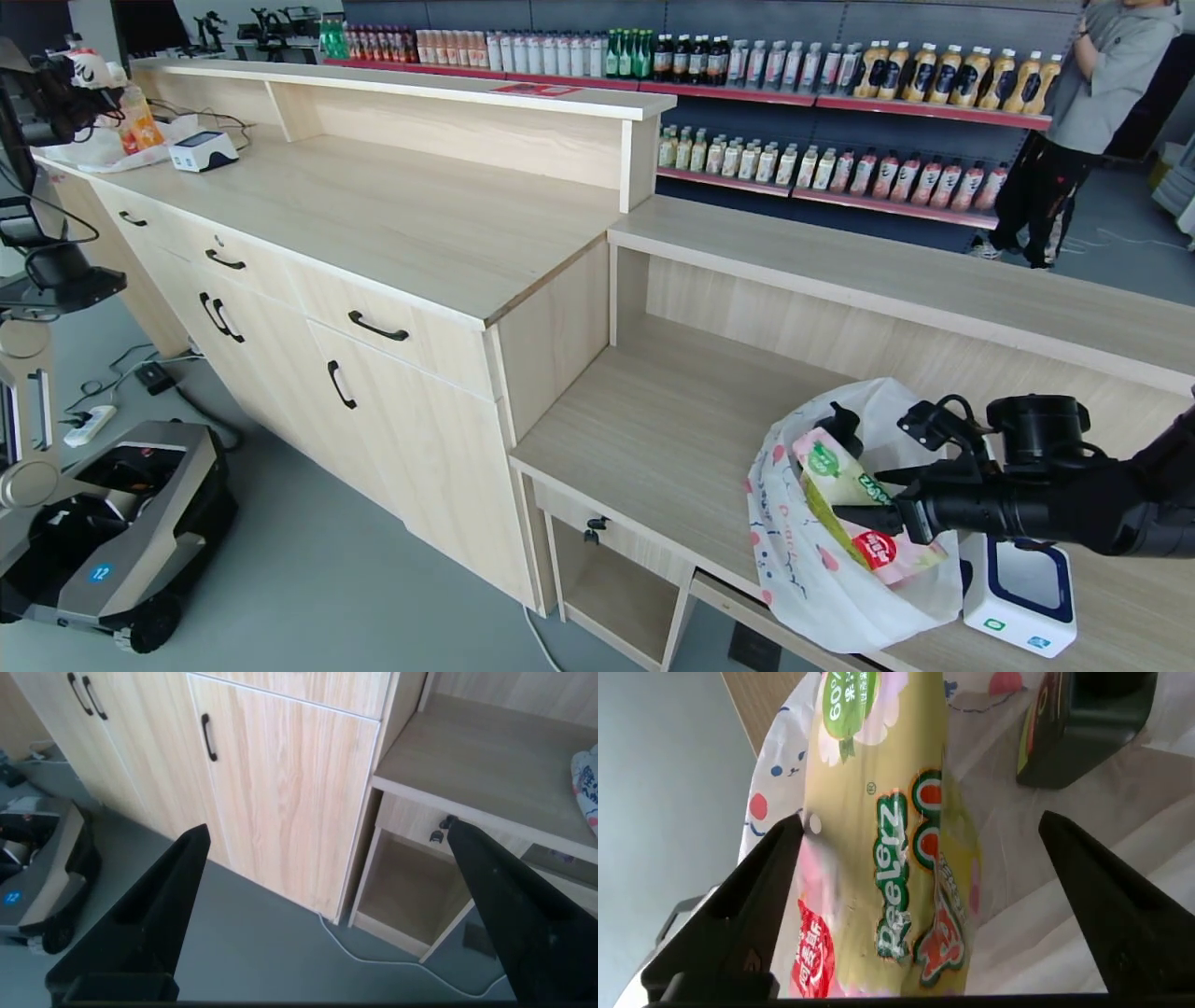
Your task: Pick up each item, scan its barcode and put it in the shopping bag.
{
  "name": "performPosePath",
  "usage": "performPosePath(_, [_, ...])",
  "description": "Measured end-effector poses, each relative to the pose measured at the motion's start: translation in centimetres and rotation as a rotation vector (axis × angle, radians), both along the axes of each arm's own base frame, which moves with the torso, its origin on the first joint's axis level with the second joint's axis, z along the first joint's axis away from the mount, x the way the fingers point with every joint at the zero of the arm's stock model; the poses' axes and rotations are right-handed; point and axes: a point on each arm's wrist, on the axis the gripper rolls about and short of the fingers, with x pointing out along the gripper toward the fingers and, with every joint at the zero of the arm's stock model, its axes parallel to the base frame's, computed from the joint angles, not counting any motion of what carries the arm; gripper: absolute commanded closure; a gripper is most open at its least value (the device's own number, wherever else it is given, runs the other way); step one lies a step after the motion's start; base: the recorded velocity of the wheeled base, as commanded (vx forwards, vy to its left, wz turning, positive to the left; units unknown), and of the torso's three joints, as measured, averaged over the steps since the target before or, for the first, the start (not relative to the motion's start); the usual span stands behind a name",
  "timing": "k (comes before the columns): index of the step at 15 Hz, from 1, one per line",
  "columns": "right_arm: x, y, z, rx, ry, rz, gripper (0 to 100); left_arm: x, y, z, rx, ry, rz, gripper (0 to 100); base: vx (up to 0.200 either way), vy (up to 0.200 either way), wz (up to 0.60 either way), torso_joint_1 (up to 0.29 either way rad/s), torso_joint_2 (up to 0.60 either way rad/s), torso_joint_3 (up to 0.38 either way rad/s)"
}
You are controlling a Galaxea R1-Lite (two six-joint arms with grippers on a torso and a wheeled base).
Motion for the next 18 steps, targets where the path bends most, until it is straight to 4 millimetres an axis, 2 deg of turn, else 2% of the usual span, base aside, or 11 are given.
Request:
performPosePath(2, [-0.6, 0.0, 1.2, 0.001, -0.024, -0.002, 0, 0.0, 0.0, 0.0, 0.000, 0.000, 0.000, 0, 0.000, 0.000, 0.00, 0.000, 0.00, 0.000])
performPosePath(5, [-2.4, 0.2, 4.4, -0.003, -0.093, -0.006, 0, 0.0, 0.0, 0.0, 0.000, 0.000, 0.000, 0, 0.000, 0.000, 0.00, 0.000, 0.00, 0.000])
performPosePath(9, [-6.7, 0.4, 9.4, -0.027, -0.238, -0.020, 0, 0.0, 0.0, 0.0, 0.000, 0.000, 0.000, 0, 0.000, 0.000, 0.00, 0.000, 0.00, 0.000])
performPosePath(11, [-8.7, 0.2, 11.1, -0.084, -0.320, -0.045, 0, 0.0, 0.0, 0.0, 0.000, 0.000, 0.000, 0, 0.000, 0.000, 0.00, 0.000, 0.00, 0.000])
performPosePath(13, [-10.2, -0.3, 12.7, -0.194, -0.403, -0.133, 0, 0.0, 0.0, 0.0, 0.000, 0.000, 0.000, 0, 0.000, 0.000, -0.60, 0.007, 0.00, 0.005])
performPosePath(18, [-12.7, -0.4, 18.2, -0.181, -0.574, -0.285, 0, 0.0, 0.0, 0.0, 0.000, 0.000, 0.000, 0, 0.000, 0.000, -0.60, 0.005, 0.00, 0.001])
